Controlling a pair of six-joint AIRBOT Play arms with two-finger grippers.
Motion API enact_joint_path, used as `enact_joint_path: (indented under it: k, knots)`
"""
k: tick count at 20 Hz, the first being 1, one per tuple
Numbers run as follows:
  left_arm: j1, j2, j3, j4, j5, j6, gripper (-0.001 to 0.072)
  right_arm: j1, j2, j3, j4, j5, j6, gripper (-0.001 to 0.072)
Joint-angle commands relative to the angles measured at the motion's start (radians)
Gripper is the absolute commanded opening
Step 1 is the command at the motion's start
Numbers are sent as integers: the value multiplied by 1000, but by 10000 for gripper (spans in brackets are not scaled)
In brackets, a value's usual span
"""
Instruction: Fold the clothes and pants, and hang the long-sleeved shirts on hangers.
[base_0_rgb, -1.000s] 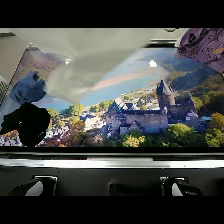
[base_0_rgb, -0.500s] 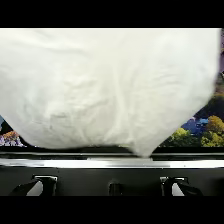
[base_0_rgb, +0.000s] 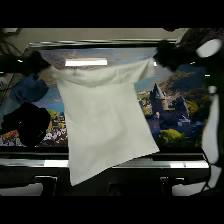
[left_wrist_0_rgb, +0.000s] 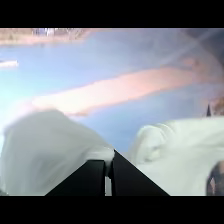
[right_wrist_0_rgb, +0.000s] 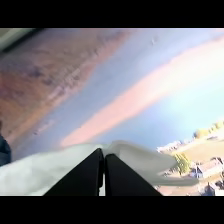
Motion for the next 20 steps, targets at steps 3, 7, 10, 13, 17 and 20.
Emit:
enact_joint_path:
  k: [3,7,10,13,17,20]
  knots:
    - [-85,-275,-24,-5,-5,2,16,117,-289,2,-65,83,121,23]
    - [-105,-303,-24,-5,-4,3,16,136,-307,3,-64,68,122,42]
    - [-96,-302,-24,-5,-7,2,17,95,-275,3,-58,150,98,318]
    - [-90,-296,-24,-5,-16,3,17,-8,-183,2,-109,319,-136,322]
    - [-90,-283,-24,-5,-22,3,17,-198,-61,-87,-181,546,-342,466]
    - [-90,-281,-24,-5,-32,3,17,-326,89,-433,-128,528,-401,478]
